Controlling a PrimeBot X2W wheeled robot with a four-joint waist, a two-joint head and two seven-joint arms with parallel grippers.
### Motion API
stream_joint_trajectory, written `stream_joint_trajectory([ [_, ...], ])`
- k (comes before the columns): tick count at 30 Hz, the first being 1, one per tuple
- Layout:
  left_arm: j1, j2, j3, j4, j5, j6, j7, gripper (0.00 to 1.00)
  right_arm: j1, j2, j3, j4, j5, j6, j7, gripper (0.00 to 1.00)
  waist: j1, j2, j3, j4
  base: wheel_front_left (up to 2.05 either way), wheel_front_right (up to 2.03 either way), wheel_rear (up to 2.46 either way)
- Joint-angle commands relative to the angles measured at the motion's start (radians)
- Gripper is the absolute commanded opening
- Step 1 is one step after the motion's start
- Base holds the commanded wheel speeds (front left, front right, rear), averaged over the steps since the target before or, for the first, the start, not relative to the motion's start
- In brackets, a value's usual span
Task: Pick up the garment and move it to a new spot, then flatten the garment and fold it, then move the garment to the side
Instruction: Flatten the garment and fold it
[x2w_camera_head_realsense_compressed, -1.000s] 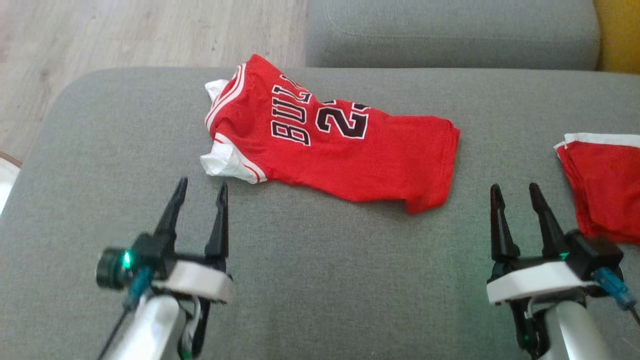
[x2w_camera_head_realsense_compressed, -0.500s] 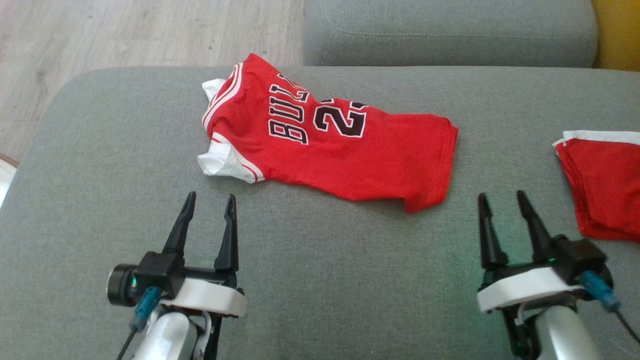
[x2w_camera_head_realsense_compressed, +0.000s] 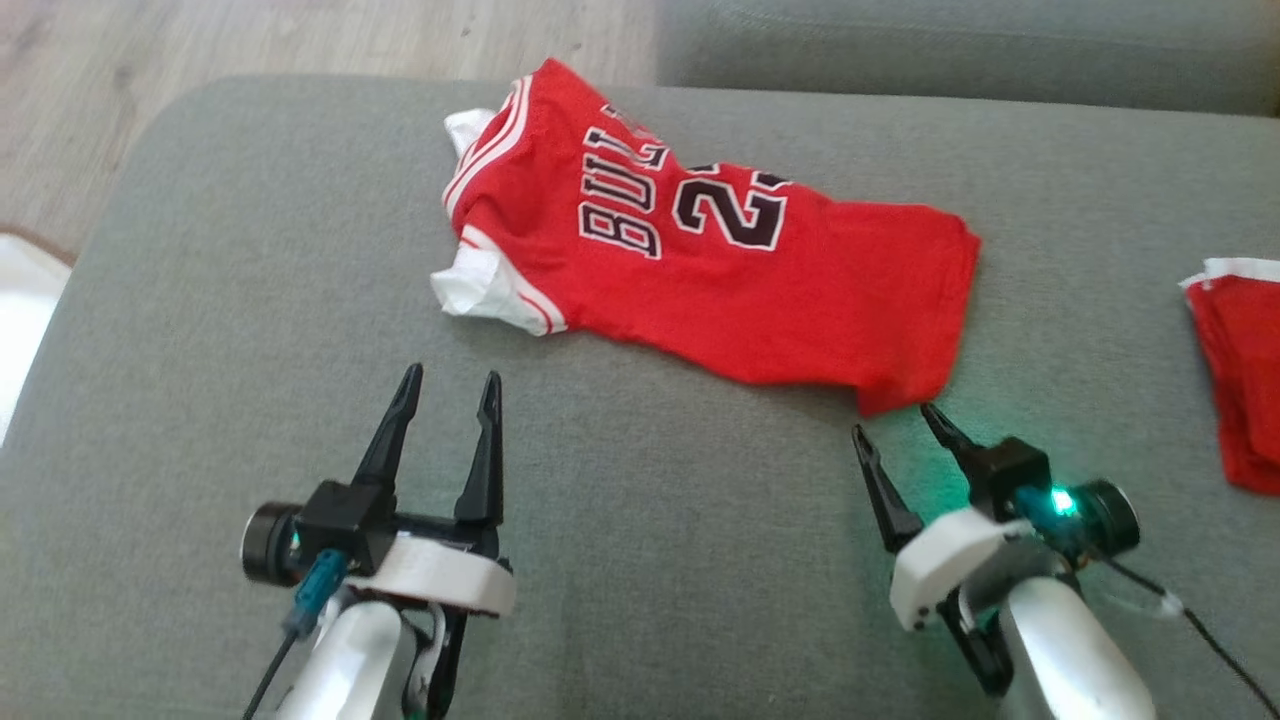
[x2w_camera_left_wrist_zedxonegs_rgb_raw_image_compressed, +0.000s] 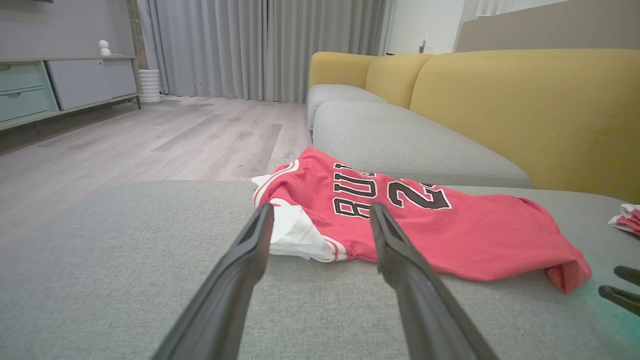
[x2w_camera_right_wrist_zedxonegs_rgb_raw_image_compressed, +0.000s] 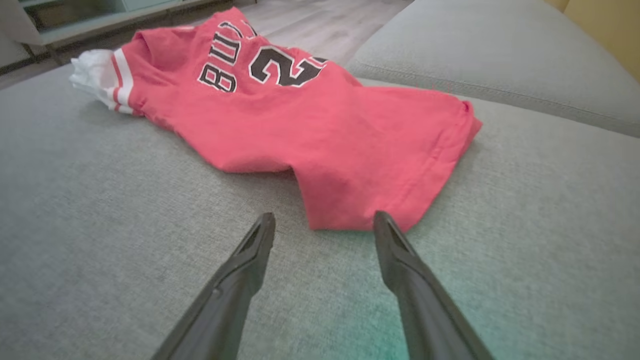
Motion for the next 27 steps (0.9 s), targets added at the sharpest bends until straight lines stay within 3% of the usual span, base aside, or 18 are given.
stream_joint_trajectory([
  [1,-0.047,0.002,0.037,-0.024,0.012,-0.007,-0.009,1.00,-0.051,-0.001,0.021,-0.016,-0.015,-0.001,0.005,1.00,-0.0001,0.0000,0.015,0.014,0.00,0.00,0.00],
  [15,-0.090,-0.034,0.057,-0.004,0.034,-0.035,-0.009,1.00,-0.228,-0.001,-0.016,0.220,-0.067,-0.001,0.028,1.00,-0.0001,0.0000,0.076,0.068,0.00,0.00,0.00],
  [16,-0.088,-0.035,0.063,-0.003,0.036,-0.035,-0.009,1.00,-0.233,-0.001,-0.011,0.229,-0.065,-0.001,0.024,0.72,-0.0001,0.0000,0.073,0.062,0.00,0.00,0.00],
  [17,-0.086,-0.035,0.068,-0.001,0.038,-0.035,-0.010,1.00,-0.238,-0.001,-0.009,0.236,-0.070,-0.001,0.019,0.20,-0.0001,0.0000,0.070,0.054,0.00,0.00,0.00],
  [18,-0.085,-0.035,0.072,0.001,0.040,-0.036,-0.010,1.00,-0.241,-0.001,-0.008,0.240,-0.079,-0.001,0.011,0.00,-0.0001,0.0000,0.065,0.046,0.00,0.00,0.00],
  [27,-0.071,-0.042,0.094,0.004,0.056,-0.046,-0.010,1.00,-0.224,-0.013,-0.075,0.217,-0.236,-0.001,-0.025,0.00,-0.0001,0.0000,-0.008,-0.043,0.00,0.00,0.00],
])
